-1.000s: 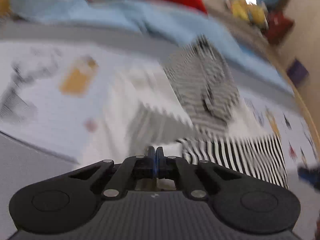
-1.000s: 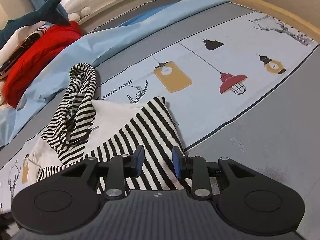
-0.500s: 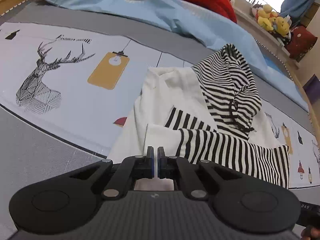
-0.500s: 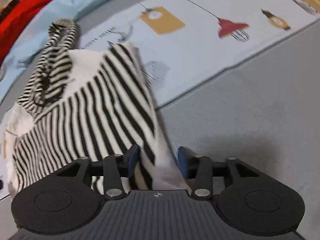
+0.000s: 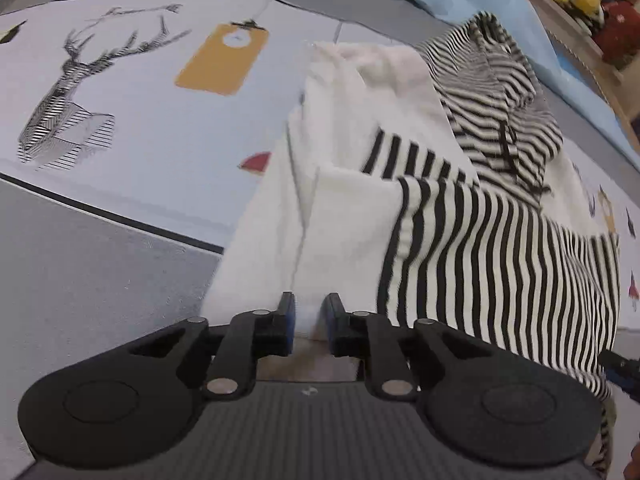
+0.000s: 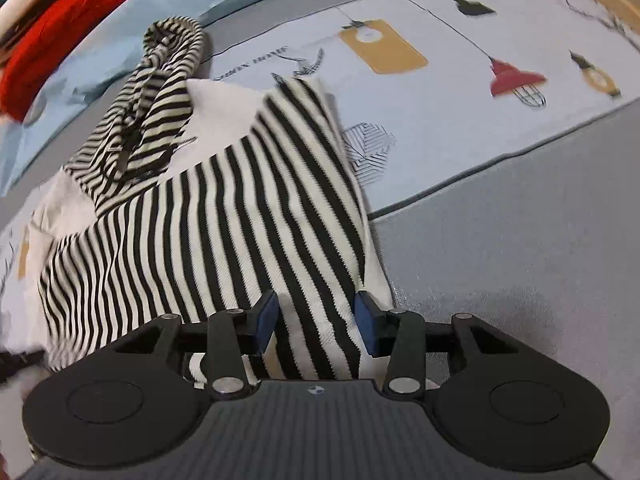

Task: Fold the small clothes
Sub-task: 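Lay the sleeve across the hoodie body and open the right tool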

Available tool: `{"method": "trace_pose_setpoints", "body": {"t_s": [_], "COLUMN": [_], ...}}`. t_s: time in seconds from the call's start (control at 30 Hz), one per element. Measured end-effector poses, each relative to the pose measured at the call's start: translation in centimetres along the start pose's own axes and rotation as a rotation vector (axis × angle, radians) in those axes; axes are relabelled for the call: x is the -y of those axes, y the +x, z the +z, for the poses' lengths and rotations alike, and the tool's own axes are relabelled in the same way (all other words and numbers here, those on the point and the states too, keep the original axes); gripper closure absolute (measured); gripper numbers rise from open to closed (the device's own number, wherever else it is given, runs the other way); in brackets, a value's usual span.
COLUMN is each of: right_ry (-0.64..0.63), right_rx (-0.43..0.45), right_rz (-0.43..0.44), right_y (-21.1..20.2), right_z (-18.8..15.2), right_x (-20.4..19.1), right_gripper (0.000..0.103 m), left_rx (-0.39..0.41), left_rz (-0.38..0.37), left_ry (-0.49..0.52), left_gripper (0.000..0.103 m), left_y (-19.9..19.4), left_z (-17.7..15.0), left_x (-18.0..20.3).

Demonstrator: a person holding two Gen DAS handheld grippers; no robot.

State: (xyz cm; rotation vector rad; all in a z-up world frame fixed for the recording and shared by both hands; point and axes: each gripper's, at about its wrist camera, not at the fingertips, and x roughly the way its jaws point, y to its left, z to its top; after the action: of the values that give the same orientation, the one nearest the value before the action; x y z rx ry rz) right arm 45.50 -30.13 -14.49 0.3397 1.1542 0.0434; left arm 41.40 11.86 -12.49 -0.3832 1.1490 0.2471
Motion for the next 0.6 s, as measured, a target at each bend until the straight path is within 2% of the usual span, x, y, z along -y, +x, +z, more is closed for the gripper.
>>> {"method": "trace_pose_setpoints", "body": {"t_s": [0.17, 0.3, 0.33, 0.43, 0.6], "right_ry": [0.030, 0.031, 0.024, 0.026, -0.015], "right_rx": [0.051, 0.003, 0.007, 0.032, 0.087], "right_rz": [0.021, 0.013, 0.006, 0.004, 0.006], "right_y": [-1.5, -0.5, -0.5, -1.2, -2.1], "right_z": [0.6, 0.3, 0.2, 0.3, 0.7], "right_x": [0.2, 0.8, 0.5, -0.1, -1.1], "right_gripper": [0.060, 0.060, 0.060, 0.060, 0.060], "left_rx": [0.065, -0.020, -0.019, 0.019, 0.085], "left_rz": [-0.053, -0.017, -0.012, -0.019, -0.049], "left_ry": [0.002, 0.004, -0.004, -0.006, 0.005], "left_gripper": [0.081, 0.079, 0.078, 0.078, 0.068], "left_y": [-1.6, 0.1, 0.1, -0.9, -2.4], "left_z": [0.5, 0.1, 0.1, 0.4, 0.6], "left_x": [0.4, 0.4, 0.2, 0.2, 0.7]}}
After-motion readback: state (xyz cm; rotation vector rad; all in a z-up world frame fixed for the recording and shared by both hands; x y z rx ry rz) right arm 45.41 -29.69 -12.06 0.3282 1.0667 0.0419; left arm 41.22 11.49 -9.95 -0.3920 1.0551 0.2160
